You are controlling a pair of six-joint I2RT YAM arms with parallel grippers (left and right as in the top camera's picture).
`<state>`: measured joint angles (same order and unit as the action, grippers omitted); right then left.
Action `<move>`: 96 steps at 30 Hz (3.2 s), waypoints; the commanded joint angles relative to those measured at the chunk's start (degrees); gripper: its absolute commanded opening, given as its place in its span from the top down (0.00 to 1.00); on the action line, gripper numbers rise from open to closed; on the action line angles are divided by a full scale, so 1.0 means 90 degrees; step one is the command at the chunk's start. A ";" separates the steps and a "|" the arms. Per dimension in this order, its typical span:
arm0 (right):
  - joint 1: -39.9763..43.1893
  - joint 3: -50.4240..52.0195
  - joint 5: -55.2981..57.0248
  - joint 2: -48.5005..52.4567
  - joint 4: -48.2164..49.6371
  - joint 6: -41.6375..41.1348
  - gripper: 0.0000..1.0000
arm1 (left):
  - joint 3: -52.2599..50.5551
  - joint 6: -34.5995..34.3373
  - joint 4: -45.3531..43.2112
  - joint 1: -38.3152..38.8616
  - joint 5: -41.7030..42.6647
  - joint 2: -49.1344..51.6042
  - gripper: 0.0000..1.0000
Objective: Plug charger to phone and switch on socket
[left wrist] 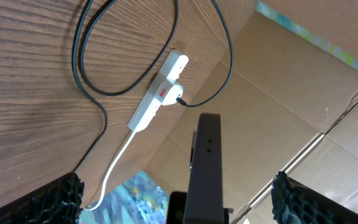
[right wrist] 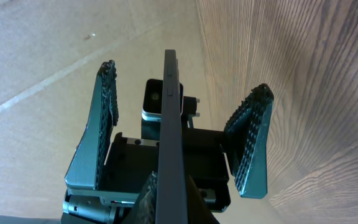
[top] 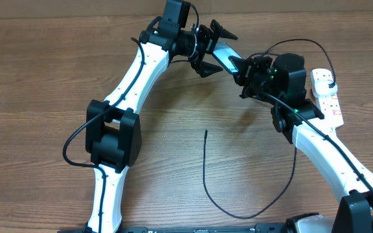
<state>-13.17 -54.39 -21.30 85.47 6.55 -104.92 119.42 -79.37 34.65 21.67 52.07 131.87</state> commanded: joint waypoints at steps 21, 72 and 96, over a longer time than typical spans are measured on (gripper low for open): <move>-0.0080 -0.0143 0.0687 -0.0051 0.0027 0.0498 0.96 | 0.0180 -0.0044 -0.0027 0.0100 -0.0024 -0.0308 0.24; -0.0155 -0.0143 0.0648 -0.0051 0.0051 0.1836 0.00 | 0.0180 0.0520 -0.0092 0.0073 -0.0605 -0.0308 0.96; 0.0221 -0.0143 -0.0432 -0.0053 -0.1324 0.7825 0.00 | 0.0177 0.6909 0.1061 -0.2147 0.1894 -0.0308 0.96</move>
<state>-11.33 -54.43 -21.23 85.67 -3.31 -44.31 120.05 -30.85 43.68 3.25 60.82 131.68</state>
